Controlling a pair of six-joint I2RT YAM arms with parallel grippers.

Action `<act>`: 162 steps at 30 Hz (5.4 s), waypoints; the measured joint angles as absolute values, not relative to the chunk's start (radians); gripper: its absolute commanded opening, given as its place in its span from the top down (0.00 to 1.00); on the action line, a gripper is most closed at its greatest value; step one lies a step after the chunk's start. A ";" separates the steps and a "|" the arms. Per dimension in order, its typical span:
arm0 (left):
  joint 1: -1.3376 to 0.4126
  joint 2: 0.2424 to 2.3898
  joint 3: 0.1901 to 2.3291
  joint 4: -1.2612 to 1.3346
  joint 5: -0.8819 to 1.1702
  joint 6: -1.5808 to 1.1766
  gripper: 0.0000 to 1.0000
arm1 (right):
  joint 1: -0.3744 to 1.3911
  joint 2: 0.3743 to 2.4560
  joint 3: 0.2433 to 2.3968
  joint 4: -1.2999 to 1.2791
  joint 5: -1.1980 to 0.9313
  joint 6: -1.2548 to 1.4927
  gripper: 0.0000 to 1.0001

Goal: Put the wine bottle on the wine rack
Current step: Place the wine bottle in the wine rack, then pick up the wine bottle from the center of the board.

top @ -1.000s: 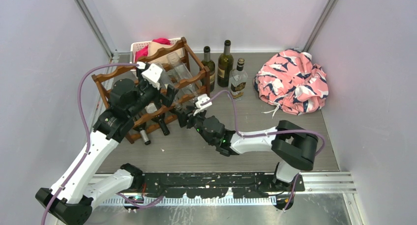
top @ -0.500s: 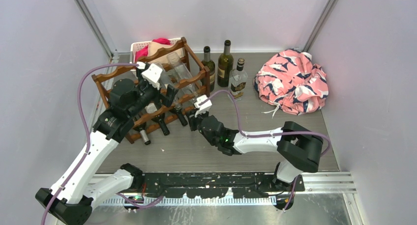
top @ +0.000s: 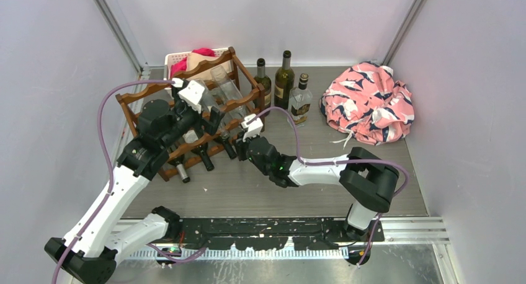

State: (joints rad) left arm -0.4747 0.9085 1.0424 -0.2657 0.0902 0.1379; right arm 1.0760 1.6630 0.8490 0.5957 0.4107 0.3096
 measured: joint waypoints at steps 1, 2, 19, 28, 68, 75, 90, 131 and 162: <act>-0.475 0.908 1.042 -0.265 0.090 0.138 0.01 | 1.073 1.665 0.855 0.595 0.404 0.313 0.92; -0.475 0.907 1.042 -0.265 0.090 0.138 0.01 | 1.071 1.668 0.860 0.595 0.399 0.314 0.92; -0.475 0.904 1.041 -0.265 0.090 0.138 0.01 | 1.047 1.729 0.937 0.593 0.363 0.326 0.92; -0.475 0.904 1.041 -0.265 0.091 0.138 0.01 | 1.027 1.748 0.962 0.588 0.338 0.336 0.89; -0.794 1.228 1.877 -0.323 -0.027 -0.787 0.00 | 0.867 1.024 0.540 0.352 0.335 0.356 0.46; -0.805 1.269 1.953 -0.388 -0.102 -0.826 0.00 | 0.692 0.900 0.535 0.249 0.319 0.377 0.35; -0.792 1.177 1.718 -0.372 -0.135 -0.574 0.00 | 0.493 0.867 0.642 0.058 0.224 0.362 0.02; -0.392 1.028 1.213 -0.221 0.423 -0.388 0.00 | 0.290 1.618 1.558 -0.465 -0.078 0.081 0.24; -0.392 1.124 1.172 -0.100 0.551 -0.376 0.01 | 0.329 1.692 1.629 -0.542 -0.049 0.021 0.26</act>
State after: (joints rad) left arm -0.3923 1.1240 1.1717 -0.1001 0.5510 -0.3763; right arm 0.3286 1.6917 1.6287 -0.5415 -0.0494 0.0208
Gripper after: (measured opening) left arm 0.994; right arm 0.787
